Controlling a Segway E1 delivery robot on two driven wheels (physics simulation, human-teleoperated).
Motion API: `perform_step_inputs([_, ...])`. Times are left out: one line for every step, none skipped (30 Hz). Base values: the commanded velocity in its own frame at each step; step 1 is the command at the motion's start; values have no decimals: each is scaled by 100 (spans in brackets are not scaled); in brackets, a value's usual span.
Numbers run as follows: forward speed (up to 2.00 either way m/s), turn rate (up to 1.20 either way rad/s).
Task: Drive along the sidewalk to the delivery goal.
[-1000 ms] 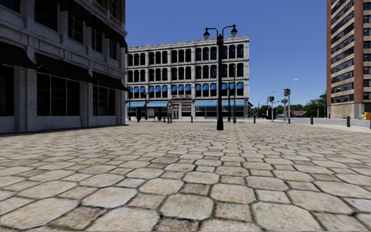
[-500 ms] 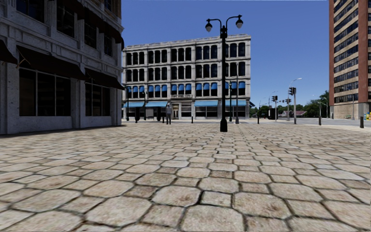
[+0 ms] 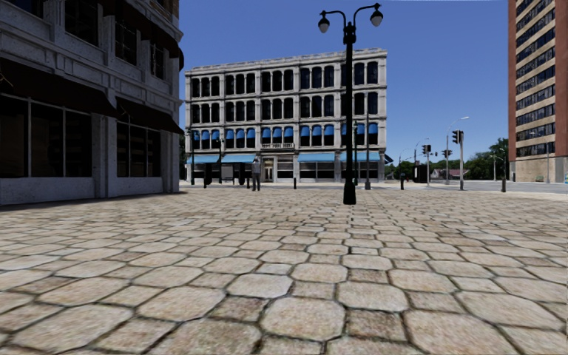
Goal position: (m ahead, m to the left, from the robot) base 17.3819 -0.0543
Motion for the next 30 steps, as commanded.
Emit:
perform_step_inputs([200,0])
perform_step_inputs([200,0])
perform_step_inputs([200,0])
perform_step_inputs([200,0])
perform_step_inputs([200,0])
perform_step_inputs([200,0])
perform_step_inputs([200,0])
perform_step_inputs([200,0])
perform_step_inputs([200,0])
perform_step_inputs([200,0])
perform_step_inputs([200,0])
perform_step_inputs([200,0])
perform_step_inputs([200,0])
perform_step_inputs([200,0])
perform_step_inputs([200,0])
perform_step_inputs([200,0])
perform_step_inputs([200,0])
perform_step_inputs([200,0])
perform_step_inputs([200,0])
perform_step_inputs([200,0])
perform_step_inputs([200,0])
perform_step_inputs([200,0])
perform_step_inputs([200,0])
perform_step_inputs([200,0])
perform_step_inputs([200,0])
perform_step_inputs([200,0])
perform_step_inputs([200,0])
perform_step_inputs([200,0])
perform_step_inputs([200,0])
perform_step_inputs([200,0])
